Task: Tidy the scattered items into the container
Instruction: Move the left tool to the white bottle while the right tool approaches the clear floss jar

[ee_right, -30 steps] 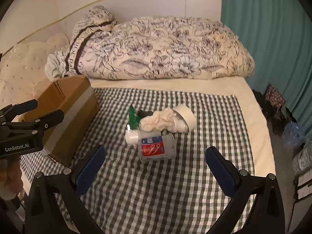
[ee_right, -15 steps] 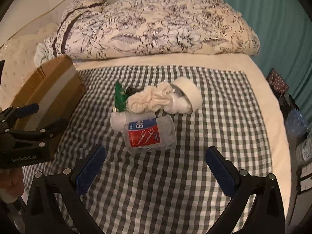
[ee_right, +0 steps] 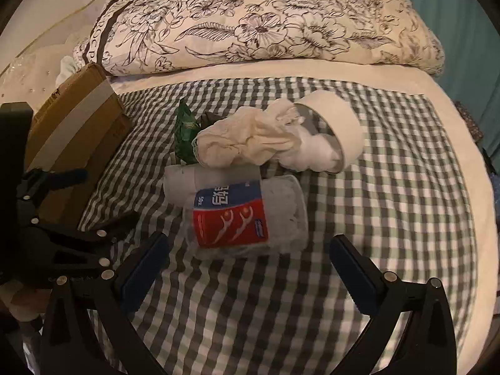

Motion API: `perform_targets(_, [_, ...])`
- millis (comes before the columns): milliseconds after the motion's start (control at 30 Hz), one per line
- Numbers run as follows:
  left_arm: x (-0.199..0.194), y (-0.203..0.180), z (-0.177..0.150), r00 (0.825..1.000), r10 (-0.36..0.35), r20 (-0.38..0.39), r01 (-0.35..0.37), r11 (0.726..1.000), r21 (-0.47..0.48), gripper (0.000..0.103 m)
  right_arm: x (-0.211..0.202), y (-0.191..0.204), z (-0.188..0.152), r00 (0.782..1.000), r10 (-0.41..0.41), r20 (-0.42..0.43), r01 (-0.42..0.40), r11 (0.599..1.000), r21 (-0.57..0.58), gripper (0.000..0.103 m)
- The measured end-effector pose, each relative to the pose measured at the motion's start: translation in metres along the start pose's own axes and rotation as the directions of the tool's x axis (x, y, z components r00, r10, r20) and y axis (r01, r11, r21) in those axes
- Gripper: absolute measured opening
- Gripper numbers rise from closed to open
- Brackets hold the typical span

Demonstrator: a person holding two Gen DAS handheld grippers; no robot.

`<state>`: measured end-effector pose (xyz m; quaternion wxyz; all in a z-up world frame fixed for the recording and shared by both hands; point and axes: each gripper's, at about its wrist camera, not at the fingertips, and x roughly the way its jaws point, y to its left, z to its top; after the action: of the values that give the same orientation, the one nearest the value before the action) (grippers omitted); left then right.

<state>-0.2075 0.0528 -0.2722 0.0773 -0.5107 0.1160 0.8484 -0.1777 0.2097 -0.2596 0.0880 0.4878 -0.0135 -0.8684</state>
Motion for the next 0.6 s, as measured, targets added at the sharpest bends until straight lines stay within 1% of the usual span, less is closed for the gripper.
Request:
perform_targets(167, [0.022,-0.012,0.002,1.000,-0.021,-0.023,0.023,0.997,0.075,0.103,0.019,-0.001,0.006,1.000,-0.009,-0.021,0.009,1.000,-0.024,0.103])
perform_targets(267, [0.028,-0.017,0.004,0.999,-0.047,-0.022,0.049,0.994,0.095,0.103,0.028,0.001,0.010,0.999,-0.013,-0.031,0.012,0.999,-0.039,0.103])
perform_targets(367, [0.035,-0.023,0.006,0.998,-0.055,-0.020,0.057,0.991,0.123,0.103,0.038,0.001,0.012,0.999,-0.011,-0.046,0.008,0.999,-0.047,0.103])
perform_targets(500, [0.040,-0.029,0.010,0.996,-0.083,-0.011,0.084,0.983,0.161,0.103,0.042,-0.005,0.012,1.000,0.009,-0.027,-0.010,0.999,-0.030,0.102])
perform_targets(533, [0.042,-0.030,0.012,0.996,-0.085,-0.010,0.085,0.982,0.169,0.103,0.040,-0.007,0.011,1.000,0.012,-0.015,-0.012,1.000,-0.015,0.099])
perform_targets(567, [0.044,-0.031,0.014,0.996,-0.085,-0.012,0.086,0.980,0.177,0.103,0.038,-0.009,0.010,1.000,0.011,-0.006,-0.011,1.000,-0.002,0.094])
perform_targets(600, [0.047,-0.033,0.016,0.996,-0.084,-0.016,0.086,0.979,0.186,0.103,0.036,-0.013,0.008,1.000,-0.001,0.000,0.001,1.000,0.010,0.094])
